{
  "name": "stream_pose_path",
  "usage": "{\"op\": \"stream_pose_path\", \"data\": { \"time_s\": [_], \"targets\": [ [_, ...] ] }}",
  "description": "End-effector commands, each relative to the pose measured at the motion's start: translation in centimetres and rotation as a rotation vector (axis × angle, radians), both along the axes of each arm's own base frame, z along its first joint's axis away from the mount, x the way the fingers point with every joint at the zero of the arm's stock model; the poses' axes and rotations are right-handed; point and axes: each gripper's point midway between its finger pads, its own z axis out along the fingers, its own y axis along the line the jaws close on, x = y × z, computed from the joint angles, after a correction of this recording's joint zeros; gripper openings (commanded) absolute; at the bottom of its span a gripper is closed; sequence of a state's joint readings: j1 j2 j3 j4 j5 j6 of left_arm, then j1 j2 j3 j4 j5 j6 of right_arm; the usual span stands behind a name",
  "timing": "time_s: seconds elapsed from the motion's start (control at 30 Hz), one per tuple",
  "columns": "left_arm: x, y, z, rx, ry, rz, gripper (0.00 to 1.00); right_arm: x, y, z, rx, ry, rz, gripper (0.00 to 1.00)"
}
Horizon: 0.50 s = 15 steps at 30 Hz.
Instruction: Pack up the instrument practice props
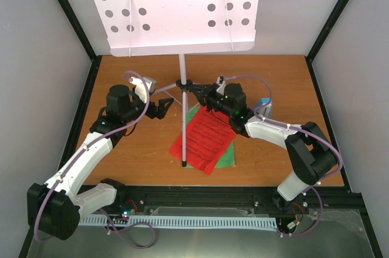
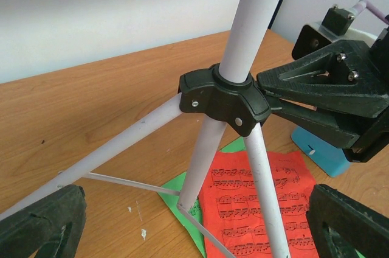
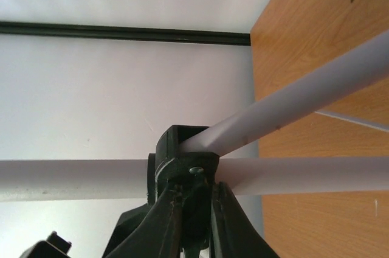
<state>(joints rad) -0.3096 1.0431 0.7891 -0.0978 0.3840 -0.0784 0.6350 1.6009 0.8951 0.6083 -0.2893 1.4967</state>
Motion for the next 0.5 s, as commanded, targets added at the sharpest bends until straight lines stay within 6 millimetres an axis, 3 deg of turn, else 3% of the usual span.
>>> {"op": "stream_pose_path", "data": {
  "time_s": [0.0,0.13,0.47],
  "targets": [
    [0.0,0.1,0.8,0.009,-0.040,-0.003,0.99,-0.5,-0.1,1.7,-0.071,-0.254,0.015,0.03],
    [0.0,0.0,0.7,0.008,-0.037,-0.007,0.99,-1.4,0.0,2.2,-0.195,-0.511,0.022,0.03],
    [0.3,0.0,0.1,0.015,-0.020,-0.002,0.99,-4.6,2.0,-1.1,-0.820,-1.190,0.220,0.03]
  ]
}}
